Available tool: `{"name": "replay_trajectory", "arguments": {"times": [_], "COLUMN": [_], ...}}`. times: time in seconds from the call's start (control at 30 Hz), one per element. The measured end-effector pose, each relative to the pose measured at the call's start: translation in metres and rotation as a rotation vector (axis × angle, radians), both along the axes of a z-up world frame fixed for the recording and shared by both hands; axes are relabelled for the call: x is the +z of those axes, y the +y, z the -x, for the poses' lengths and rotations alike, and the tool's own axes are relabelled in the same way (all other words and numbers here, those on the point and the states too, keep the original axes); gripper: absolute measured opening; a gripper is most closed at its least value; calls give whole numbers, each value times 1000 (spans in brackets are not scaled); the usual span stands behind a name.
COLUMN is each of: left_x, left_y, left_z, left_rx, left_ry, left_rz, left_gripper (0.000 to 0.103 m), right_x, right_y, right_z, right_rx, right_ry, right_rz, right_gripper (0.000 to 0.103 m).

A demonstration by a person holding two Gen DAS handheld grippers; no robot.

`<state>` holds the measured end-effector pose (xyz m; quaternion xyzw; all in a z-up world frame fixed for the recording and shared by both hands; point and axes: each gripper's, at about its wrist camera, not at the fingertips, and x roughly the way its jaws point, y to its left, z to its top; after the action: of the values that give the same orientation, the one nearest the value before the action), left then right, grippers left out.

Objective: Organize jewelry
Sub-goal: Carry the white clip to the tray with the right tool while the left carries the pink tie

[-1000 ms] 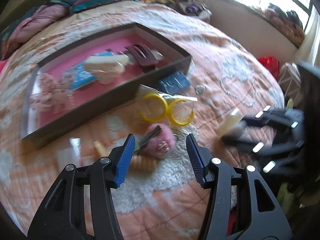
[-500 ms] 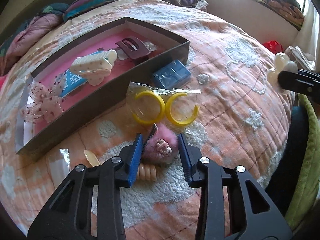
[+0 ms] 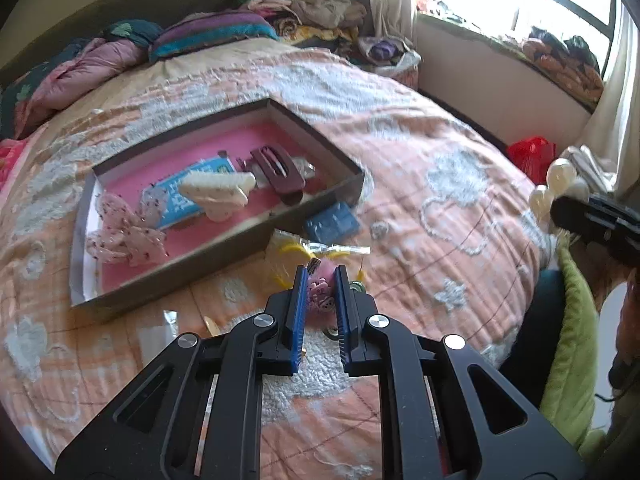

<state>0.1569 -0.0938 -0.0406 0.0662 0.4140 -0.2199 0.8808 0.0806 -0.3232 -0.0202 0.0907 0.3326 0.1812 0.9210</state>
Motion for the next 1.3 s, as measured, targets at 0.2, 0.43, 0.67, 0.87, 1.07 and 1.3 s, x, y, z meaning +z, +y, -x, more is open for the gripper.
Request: {"name": "replay_trajectory", "arguments": {"times": [0.2,0.43,0.67,0.87,1.07,1.3], "left_x": [27,51,70,94,108,113], "left_y": [3,14,33,54,74,88], "left_z": [11,15,6,-4,-13,-25], "left_rx": [20,53,105,161,203,225], "left_ry": [-51,-103,-145,-198,-231,-244], "left_rz": [16,38,63,90,116,144], "left_gripper": [7,7,7,7,7,7], "right_x": [13,30,51,68,85,103], "right_y": [-6,-2,5,14,28,44], "right_z": [12,22,21,9,-6,-22], "right_rx": [-18,-9,3,17,41,53], "right_ry": [-40,-83,-121,-144,-182,-232], "right_rz": [-14,-14,-12,-2,17,29], "right_gripper": [41,41,41,41,41,41]}}
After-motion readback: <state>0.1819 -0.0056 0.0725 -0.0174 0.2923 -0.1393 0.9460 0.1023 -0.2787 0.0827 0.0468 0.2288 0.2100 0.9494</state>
